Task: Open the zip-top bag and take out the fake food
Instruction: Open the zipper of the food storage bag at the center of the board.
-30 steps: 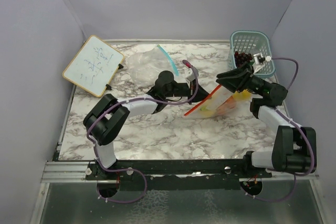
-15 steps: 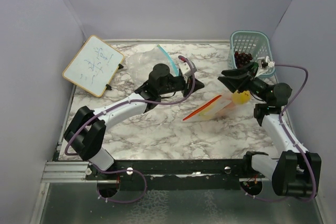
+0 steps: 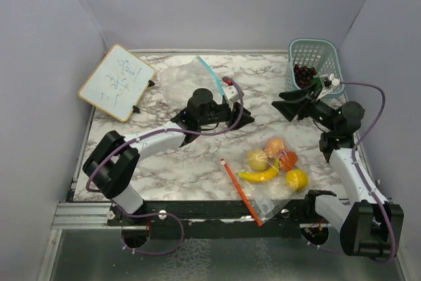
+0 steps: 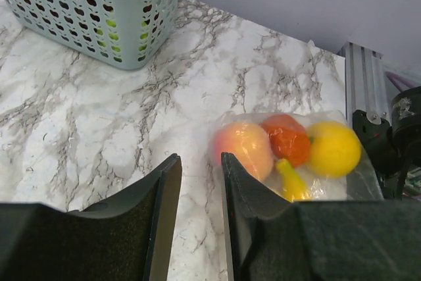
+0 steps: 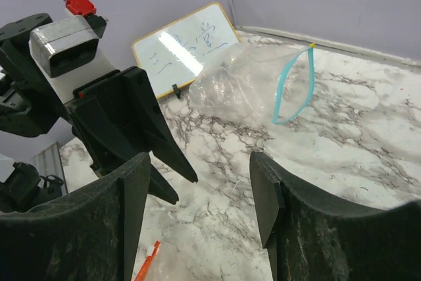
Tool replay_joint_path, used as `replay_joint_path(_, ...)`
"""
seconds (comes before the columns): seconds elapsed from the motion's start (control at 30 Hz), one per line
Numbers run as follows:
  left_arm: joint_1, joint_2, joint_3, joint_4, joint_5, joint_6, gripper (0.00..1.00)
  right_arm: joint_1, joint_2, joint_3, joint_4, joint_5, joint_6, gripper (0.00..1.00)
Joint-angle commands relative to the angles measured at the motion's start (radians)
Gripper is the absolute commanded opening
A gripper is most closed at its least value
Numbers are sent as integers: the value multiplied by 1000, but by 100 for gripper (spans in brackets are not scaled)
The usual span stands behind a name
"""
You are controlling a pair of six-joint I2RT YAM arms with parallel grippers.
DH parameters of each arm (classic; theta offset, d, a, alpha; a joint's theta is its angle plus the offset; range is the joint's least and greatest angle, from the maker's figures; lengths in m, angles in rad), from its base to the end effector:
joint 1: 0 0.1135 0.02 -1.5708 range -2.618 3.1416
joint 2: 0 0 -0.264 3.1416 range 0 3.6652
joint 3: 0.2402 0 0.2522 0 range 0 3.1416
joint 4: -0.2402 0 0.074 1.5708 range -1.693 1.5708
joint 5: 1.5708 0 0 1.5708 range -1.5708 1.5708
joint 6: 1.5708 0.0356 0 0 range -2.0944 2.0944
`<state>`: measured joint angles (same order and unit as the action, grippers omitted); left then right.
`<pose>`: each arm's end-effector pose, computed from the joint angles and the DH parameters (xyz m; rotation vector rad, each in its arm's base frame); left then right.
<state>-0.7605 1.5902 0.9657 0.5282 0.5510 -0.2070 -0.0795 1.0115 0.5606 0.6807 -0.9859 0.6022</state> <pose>0.2500 -0.2636 0.2729 0.9045 1.5507 -1.1695 0.2194 0.0123 0.3059 -0.3873 1.4889 1.0760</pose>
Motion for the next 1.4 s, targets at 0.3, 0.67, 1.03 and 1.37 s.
replay_joint_path(0.3,1,-43,-117,158,-71,-73,34,58,33,68,-758,209,-298,88)
replay_joint_path(0.67,92,-132,-192,85,-449,-256,34,532,16,-24,-832,643,-390,96)
replay_joint_path(1.03,280,-245,-424,219,-541,-515,37,798,243,60,-740,797,-467,98)
replay_joint_path(1.37,331,-312,-461,187,-533,-512,79,952,460,192,-803,969,-469,86)
